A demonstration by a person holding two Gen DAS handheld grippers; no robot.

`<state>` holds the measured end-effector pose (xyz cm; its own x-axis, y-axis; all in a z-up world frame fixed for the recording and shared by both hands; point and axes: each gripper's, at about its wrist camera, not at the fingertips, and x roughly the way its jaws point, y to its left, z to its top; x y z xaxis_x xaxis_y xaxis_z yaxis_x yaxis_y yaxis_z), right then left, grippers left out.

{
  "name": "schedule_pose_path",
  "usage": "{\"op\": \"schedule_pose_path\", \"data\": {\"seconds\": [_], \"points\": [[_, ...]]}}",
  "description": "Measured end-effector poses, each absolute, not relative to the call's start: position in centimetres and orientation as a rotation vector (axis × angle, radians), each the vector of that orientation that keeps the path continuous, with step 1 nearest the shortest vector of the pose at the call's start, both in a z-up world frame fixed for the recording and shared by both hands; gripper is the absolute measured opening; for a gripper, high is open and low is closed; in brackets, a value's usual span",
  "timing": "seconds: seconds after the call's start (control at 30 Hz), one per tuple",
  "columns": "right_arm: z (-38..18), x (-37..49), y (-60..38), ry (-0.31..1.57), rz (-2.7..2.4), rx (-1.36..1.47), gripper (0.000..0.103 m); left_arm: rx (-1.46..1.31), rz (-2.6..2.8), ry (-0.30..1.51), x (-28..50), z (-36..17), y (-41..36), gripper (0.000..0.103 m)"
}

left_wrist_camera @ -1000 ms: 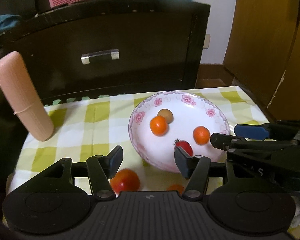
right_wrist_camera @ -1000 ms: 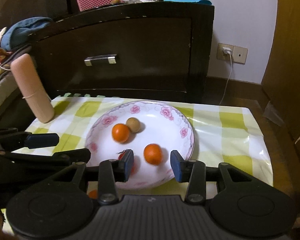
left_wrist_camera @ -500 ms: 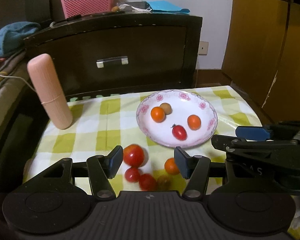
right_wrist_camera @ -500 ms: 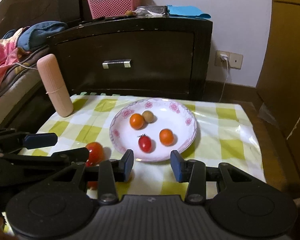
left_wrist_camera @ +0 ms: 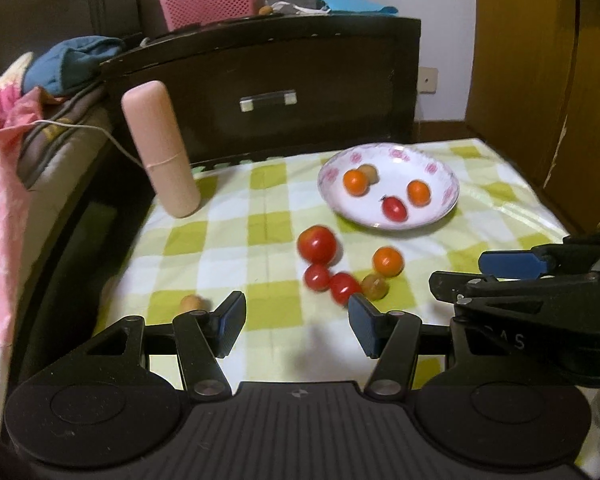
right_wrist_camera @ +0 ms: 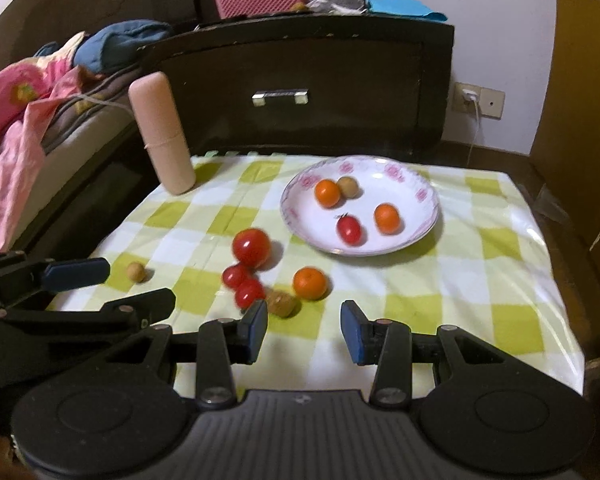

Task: Organize fruits
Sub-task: 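Withdraw both tools from the bowl back over the fruit pile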

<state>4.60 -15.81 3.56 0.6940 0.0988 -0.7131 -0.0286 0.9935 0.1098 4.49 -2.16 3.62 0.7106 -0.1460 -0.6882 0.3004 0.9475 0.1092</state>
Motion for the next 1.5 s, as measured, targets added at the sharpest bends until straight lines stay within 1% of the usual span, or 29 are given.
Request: {"op": "schedule_pose_path", "data": {"seconds": [0.4,0.57,0.97,1.27,1.5], "points": [[3.2,3.0,-14.4,0.812,0.071,0.107,0.038,0.289,-0.175,0.716,2.4,3.6,-1.7,0.065],[3.2,2.7,-14.2,0.817,0.072,0.104,0.038,0.236,-0.175,0.753,2.3,3.5,-1.1,0.065],[3.3,1.7,-14.0,0.814,0.092,0.102,0.038,0.207,-0.11,0.755,0.9,3.7,-0.7,0.071],[2.5,0.5,-13.2,0.855,0.127,0.077,0.038,0.264,-0.073,0.785,-0.8,3.0,-0.7,0.071],[2.7,0.0,-12.4,0.854,0.149,0.063,0.038,0.226,-0.045,0.81,-1.3,3.1,0.4,0.071]]}}
